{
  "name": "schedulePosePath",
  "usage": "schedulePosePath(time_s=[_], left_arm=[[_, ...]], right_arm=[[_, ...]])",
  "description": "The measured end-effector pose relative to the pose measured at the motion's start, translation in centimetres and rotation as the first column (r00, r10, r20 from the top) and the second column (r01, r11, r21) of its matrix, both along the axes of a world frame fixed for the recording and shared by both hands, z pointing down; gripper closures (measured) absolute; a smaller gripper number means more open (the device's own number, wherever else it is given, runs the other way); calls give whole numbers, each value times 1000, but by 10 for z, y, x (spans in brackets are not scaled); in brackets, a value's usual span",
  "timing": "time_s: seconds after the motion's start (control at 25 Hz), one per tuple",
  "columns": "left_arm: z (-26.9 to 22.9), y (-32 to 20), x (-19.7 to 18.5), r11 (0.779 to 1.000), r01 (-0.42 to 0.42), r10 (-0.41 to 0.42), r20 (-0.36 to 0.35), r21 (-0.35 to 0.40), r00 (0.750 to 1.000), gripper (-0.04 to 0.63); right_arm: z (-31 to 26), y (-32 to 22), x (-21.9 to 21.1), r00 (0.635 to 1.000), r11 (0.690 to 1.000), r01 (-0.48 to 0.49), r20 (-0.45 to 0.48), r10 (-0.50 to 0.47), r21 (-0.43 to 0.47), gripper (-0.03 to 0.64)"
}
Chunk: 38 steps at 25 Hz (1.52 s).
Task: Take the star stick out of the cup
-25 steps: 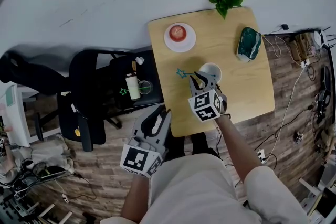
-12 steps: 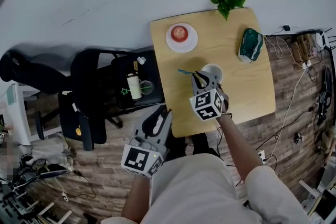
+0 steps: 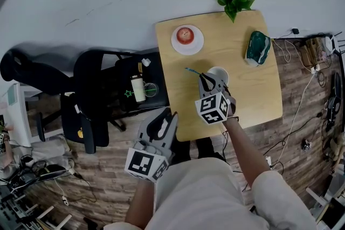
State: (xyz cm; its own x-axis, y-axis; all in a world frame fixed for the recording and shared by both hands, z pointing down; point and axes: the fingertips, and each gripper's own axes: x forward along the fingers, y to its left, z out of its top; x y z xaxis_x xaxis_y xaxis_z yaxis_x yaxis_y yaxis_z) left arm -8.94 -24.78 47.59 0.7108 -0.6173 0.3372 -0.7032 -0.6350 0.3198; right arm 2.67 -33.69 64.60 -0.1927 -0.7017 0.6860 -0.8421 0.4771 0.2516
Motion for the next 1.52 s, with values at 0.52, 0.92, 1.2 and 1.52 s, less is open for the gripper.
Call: schedulePosePath(time_s=[0.52,0.92,1.2,1.52], left_arm=[[-9,10,9,1000,12,-11,-12,20,1000,508],[-23,30,20,998,25,-25,-4,59,1000,508],[-33,51,21,994,68,-69,7,88,998,508],[-49,77,30,985,110,-113,10,132,994,508]], right_arm=[[-20,7,12,1000,999,-14,13,14,41,603],[-40,22,25,999,996,-18,48,14,89,603],[-62,34,32,996,991,-10,86,-2,135,603],[-103,51,41,989,977,6,144,-38,212,603]])
